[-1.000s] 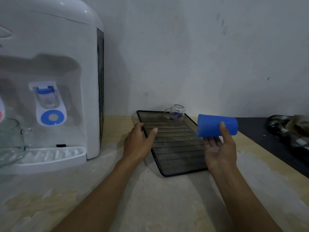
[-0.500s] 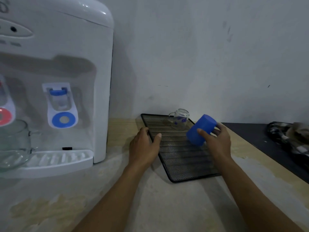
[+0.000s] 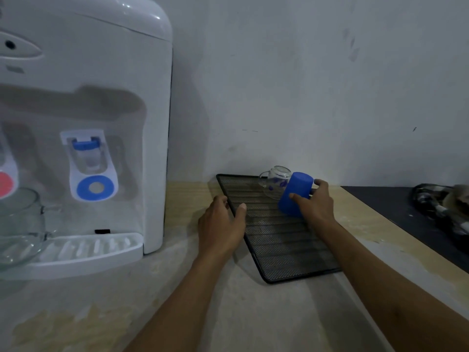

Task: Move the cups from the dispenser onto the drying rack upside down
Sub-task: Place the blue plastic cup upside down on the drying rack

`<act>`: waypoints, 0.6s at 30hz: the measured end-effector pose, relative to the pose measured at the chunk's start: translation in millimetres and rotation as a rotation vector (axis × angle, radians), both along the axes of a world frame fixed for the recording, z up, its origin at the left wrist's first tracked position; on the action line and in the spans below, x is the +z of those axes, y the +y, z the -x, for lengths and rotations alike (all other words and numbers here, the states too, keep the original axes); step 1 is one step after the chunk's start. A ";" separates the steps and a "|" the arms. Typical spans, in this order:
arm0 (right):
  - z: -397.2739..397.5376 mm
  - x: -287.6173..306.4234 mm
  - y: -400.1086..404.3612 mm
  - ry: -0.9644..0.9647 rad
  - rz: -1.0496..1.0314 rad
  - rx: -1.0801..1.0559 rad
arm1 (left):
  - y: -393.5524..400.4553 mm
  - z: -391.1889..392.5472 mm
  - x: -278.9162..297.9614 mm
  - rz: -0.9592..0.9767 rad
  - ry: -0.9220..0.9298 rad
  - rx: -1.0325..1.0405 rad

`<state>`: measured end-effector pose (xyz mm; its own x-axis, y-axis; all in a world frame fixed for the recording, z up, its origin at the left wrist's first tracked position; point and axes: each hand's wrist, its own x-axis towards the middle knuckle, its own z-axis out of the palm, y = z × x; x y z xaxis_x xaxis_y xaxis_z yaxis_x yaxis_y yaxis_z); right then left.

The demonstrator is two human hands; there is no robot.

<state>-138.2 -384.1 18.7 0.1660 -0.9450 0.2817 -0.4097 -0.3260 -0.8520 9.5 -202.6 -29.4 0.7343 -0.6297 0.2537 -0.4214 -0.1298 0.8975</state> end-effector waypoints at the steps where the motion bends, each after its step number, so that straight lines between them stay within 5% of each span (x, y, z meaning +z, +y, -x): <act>1: -0.5 -1.8 -0.4 0.001 0.003 -0.006 | -0.1 0.2 0.3 -0.001 0.004 0.001; 18: -3.0 -13.3 0.0 0.052 0.011 -0.061 | 1.1 -0.1 2.2 0.022 0.045 0.001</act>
